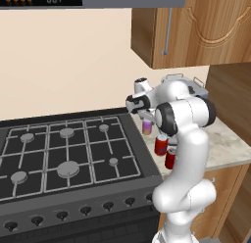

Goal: Four empty soda cans are scattered around the kitchen. Gather all the cans and cluster them next to the stove for recycling.

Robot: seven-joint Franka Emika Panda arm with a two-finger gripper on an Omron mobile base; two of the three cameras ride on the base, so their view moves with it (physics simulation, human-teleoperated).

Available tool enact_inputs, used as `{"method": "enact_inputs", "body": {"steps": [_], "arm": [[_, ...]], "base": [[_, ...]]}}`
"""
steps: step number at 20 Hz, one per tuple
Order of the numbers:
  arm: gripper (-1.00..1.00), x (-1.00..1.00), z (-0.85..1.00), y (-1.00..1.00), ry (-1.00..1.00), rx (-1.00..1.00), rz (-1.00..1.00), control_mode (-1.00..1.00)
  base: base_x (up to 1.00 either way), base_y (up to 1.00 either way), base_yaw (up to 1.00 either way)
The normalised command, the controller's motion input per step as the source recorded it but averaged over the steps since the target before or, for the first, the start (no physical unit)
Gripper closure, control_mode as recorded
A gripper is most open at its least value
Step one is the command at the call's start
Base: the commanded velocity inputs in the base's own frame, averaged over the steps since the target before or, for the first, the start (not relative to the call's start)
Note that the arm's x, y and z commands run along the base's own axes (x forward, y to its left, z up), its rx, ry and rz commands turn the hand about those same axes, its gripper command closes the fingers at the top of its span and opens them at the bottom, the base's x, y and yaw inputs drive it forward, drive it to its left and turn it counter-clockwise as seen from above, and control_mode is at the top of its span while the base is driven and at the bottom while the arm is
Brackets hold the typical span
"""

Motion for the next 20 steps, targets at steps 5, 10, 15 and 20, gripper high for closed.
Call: {"method": "enact_inputs", "body": {"steps": [5,10,15,20], "arm": [[-1.00,-0.30,0.15,0.01,-0.01,0.00,0.00,-1.00],[-1.00,-0.26,0.18,0.00,-0.05,0.00,0.00,-1.00],[-1.00,-0.30,0.10,0.00,-0.04,0.00,0.01,-1.00],[-1.00,-0.45,0.16,0.00,-0.07,-0.01,0.05,-1.00]], "base": [[0.00,0.00,0.00],[0.00,0.00,0.00],[0.00,0.00,0.00],[0.00,0.00,0.00]]}}
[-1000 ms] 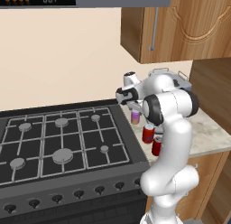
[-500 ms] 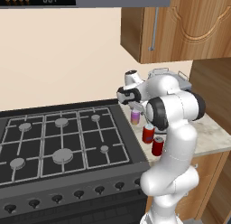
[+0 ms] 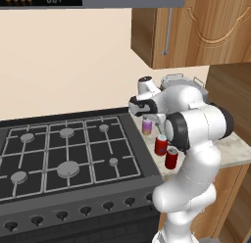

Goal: Four empty soda cans are scattered around the kitchen. Gather all the cans and cluster them next to the stove for recycling.

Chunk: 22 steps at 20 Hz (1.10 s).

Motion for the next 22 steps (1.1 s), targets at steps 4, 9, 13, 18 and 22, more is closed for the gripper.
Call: {"method": "enact_inputs", "body": {"steps": [4,9,13,18,22], "arm": [[-1.00,-0.45,0.29,0.01,-0.10,-0.01,0.13,-1.00],[-1.00,-0.48,0.28,0.05,-0.07,-0.01,0.19,-1.00],[-1.00,-0.56,0.33,0.06,-0.06,0.00,0.21,-1.00],[-1.00,-0.64,0.45,0.06,-0.09,0.00,0.19,-1.00],[-1.00,-0.64,0.42,0.05,-0.15,0.00,0.14,-1.00]], "base": [[0.00,0.00,0.00],[0.00,0.00,0.00],[0.00,0.00,0.00],[0.00,0.00,0.00],[0.00,0.00,0.00]]}}
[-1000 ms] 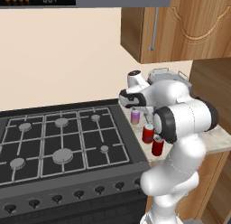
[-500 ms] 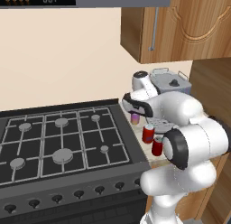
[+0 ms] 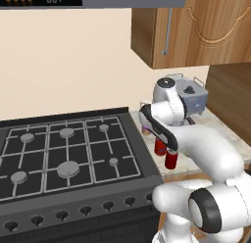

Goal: Four empty soda cans are scattered around the kitchen. Gather all the cans and cluster them next to the stove for recycling.

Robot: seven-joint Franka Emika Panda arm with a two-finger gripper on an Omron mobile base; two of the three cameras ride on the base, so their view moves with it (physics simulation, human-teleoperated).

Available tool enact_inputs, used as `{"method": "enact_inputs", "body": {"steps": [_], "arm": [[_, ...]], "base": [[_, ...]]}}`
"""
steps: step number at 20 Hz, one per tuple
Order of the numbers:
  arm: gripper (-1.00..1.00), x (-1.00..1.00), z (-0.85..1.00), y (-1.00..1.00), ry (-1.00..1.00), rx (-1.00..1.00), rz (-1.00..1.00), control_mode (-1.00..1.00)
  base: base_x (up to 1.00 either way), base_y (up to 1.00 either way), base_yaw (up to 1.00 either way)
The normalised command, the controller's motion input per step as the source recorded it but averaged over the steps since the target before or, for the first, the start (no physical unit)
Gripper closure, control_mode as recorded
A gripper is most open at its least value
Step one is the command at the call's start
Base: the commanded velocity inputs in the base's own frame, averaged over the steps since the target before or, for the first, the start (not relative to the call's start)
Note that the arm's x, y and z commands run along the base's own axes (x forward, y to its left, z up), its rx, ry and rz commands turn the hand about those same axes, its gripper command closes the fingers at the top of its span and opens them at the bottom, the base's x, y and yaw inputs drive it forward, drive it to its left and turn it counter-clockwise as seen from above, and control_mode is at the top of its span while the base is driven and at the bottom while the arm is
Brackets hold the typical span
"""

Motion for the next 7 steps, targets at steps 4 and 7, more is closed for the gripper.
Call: {"method": "enact_inputs", "body": {"steps": [4,7], "arm": [[-1.00,-0.86,0.46,0.00,-0.17,0.00,0.14,-1.00],[-1.00,-0.99,0.47,0.00,-0.20,0.00,0.11,-1.00]], "base": [[0.00,0.00,0.00],[0.00,0.00,0.00]]}}
